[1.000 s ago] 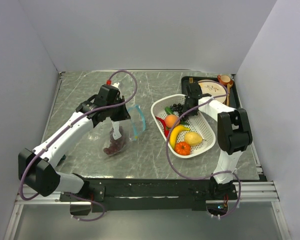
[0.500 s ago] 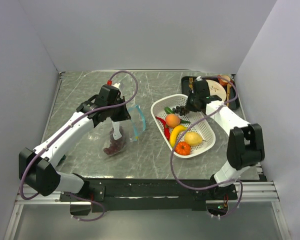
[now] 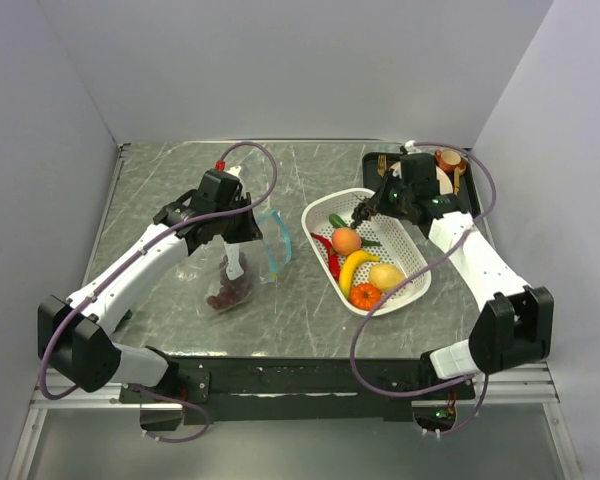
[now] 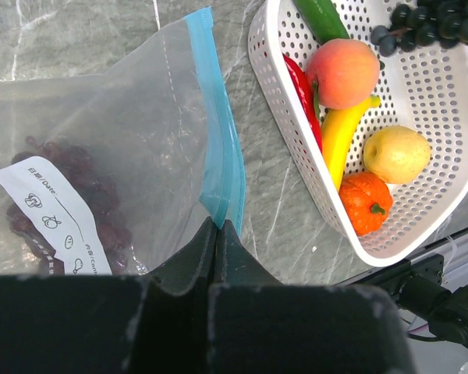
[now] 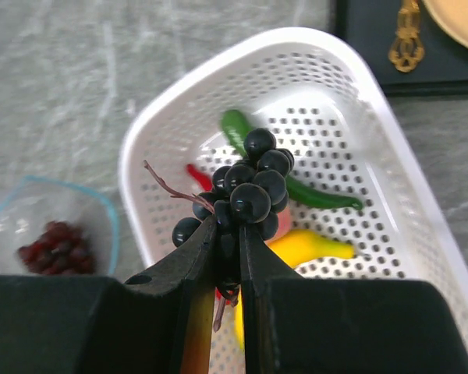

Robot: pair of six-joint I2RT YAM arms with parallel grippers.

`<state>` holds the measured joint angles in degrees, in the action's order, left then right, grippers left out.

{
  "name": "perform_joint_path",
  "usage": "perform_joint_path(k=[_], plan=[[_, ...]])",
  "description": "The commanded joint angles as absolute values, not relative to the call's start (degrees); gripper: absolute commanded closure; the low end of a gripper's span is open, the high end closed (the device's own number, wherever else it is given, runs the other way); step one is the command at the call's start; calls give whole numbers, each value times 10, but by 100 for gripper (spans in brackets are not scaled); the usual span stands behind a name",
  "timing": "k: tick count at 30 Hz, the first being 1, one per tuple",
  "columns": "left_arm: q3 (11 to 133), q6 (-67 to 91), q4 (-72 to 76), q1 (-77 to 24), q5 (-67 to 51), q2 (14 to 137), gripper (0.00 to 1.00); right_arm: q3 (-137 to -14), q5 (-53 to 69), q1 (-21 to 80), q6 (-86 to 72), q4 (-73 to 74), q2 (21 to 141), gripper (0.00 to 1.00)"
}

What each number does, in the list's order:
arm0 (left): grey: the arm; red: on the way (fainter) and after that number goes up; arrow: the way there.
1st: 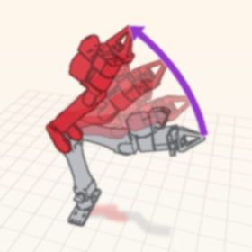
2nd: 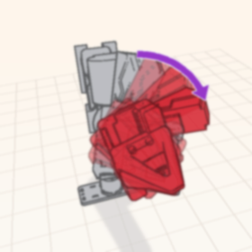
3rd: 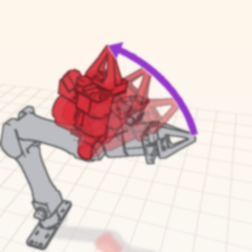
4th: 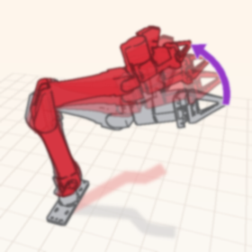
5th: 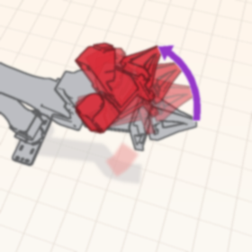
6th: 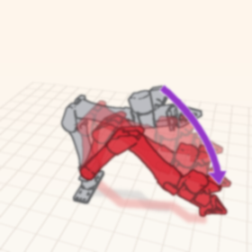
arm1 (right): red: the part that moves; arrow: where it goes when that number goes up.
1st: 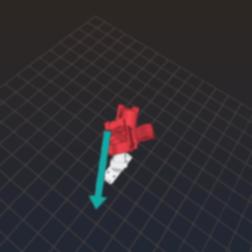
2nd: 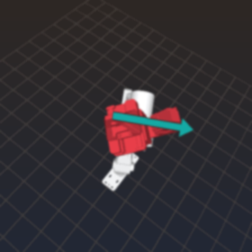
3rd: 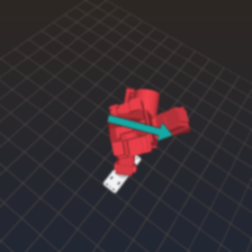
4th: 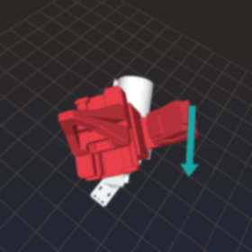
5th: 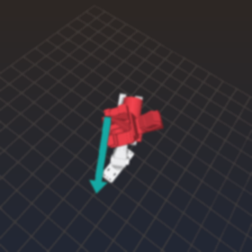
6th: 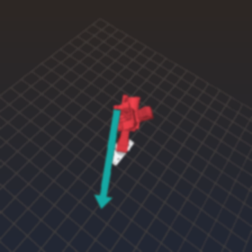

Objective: Place the food in the zip-top bag and seal the zipper
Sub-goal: Pick up the fake fruit from the bin.

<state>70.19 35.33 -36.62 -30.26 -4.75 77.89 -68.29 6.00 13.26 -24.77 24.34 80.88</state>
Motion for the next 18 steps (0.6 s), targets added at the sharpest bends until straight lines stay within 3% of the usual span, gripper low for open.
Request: perform_joint_path(k=[1, 18], plan=[[718, 345, -342, -307, -57, 780, 99, -720, 142, 144, -270, 222, 758, 85], [737, 340, -360, -308, -58, 746, 99, -764, 279, 293, -331, 134, 828, 85]])
